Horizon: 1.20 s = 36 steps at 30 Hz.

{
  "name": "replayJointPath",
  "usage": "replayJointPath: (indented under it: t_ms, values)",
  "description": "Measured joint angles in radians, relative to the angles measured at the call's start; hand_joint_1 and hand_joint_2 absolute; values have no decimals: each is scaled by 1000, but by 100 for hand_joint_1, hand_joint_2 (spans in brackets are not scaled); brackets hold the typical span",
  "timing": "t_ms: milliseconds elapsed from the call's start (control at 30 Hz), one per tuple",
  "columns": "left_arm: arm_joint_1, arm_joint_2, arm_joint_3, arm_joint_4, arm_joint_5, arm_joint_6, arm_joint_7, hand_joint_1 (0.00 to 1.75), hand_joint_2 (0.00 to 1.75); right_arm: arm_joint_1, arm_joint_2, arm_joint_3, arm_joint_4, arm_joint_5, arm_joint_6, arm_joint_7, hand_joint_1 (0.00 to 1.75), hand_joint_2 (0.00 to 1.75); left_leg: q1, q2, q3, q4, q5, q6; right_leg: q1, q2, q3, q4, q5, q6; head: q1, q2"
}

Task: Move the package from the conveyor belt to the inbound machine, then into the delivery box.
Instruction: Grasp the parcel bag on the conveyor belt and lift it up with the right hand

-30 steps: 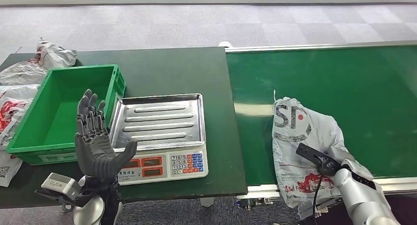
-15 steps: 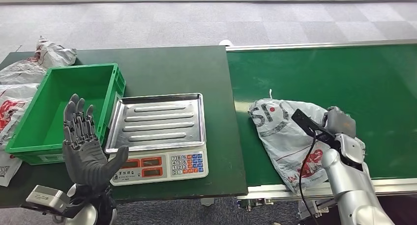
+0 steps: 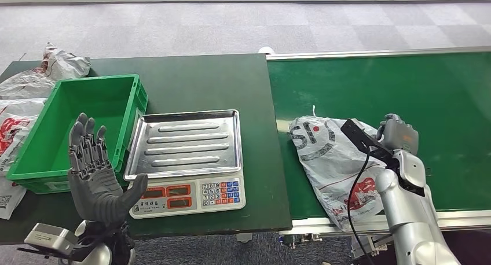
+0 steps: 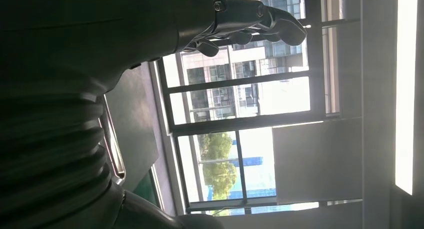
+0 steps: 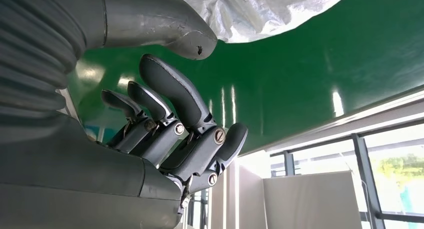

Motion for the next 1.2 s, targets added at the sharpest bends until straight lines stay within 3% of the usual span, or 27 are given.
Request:
replayJointPath:
  t_ms: [233, 267, 333, 367, 400, 467, 533, 567, 633, 700, 767, 833, 967, 1200]
  values:
    - [1, -1, 0, -1, 0, -4, 0, 0, 175, 23, 7, -2, -64, 0, -87, 13, 175, 175, 0, 0, 0, 0, 0, 0, 0, 0, 0, 0, 0, 0, 0, 0]
    - [0, -1, 0, -1, 0, -7, 0, 0, 175, 31, 8, -3, -85, 0, -91, 17, 161, 175, 0, 0, 0, 0, 0, 0, 0, 0, 0, 0, 0, 0, 0, 0]
    - [-1, -1, 0, 1, 0, -11, 0, 0, 175, 50, 9, -6, -127, 3, -93, 24, 92, 175, 0, 0, 0, 0, 0, 0, 0, 0, -1, 0, 0, 0, 0, 0]
    - [-2, -1, 0, 2, 0, -12, 0, 0, 175, 60, 9, -8, -146, 7, -94, 28, 48, 175, 0, 0, 0, 0, 0, 0, 0, 0, -1, 0, 0, 0, 0, 0]
    - [-3, -1, 0, 4, 0, -13, 0, 0, 175, 70, 10, -12, -163, 14, -95, 32, 18, 175, 0, 0, 0, 0, 0, 0, 0, 0, -1, 0, 0, 0, 0, 0]
    - [-7, -1, 0, 9, 0, -15, 0, 0, 175, 88, 11, -21, -192, 34, -97, 43, 0, 175, 0, 0, 0, 0, 0, 0, 0, 0, -1, 0, 0, 0, 0, 0]
    - [-14, 0, 0, 16, 1, -23, 0, 0, 175, 100, 6, -25, -209, 93, -70, 93, 0, 175, 0, 0, 0, 0, 0, 0, 0, 0, -1, 0, 0, 0, 0, 0]
    - [-21, 0, 0, 22, 1, -28, 0, 0, 175, 101, -4, -16, -205, 146, -41, 156, 0, 175, 0, 0, 0, 0, 0, 0, 0, -1, -1, -1, 0, 0, 0, 0]
    - [-36, 0, -1, 36, 2, -39, 0, 0, 175, 93, -38, 31, -163, 262, 3, 377, 0, 175, -1, -2, -2, 0, 1, 1, 0, -3, 0, -1, 0, 0, 0, 0]
    - [-48, 1, -2, 50, 3, -41, 0, 0, 175, 71, -66, 88, -87, 315, -19, 575, 0, 175, -1, -2, -6, 0, 1, 2, -1, -3, 0, 0, 0, 0, 0, 0]
    - [-60, 1, -4, 62, 3, -40, 0, 0, 175, 45, -77, 126, -17, 323, -60, 620, 0, 175, -1, 2, -7, 0, 0, 2, -1, 0, 0, 0, 0, 0, 0, 0]
    - [-70, 2, -5, 69, 5, -38, 0, 0, 175, 30, -81, 152, 29, 325, -82, 600, 0, 175, -1, 2, -5, 0, 0, 2, -1, 1, 0, 0, 0, 0, 0, 0]
    - [-71, 4, -5, 78, 6, -31, 0, 0, 175, 4, -87, 195, 94, 326, -88, 584, 0, 0, -1, -2, -1, 0, 2, 1, 0, -2, -2, 0, 0, 0, 0, 0]
    - [-68, 5, -5, 79, 6, -23, 0, 0, 175, -27, -87, 239, 139, 326, -91, 573, 0, 0, -1, -2, -2, 0, 2, 1, 0, -2, -2, 0, 0, 0, 0, 0]
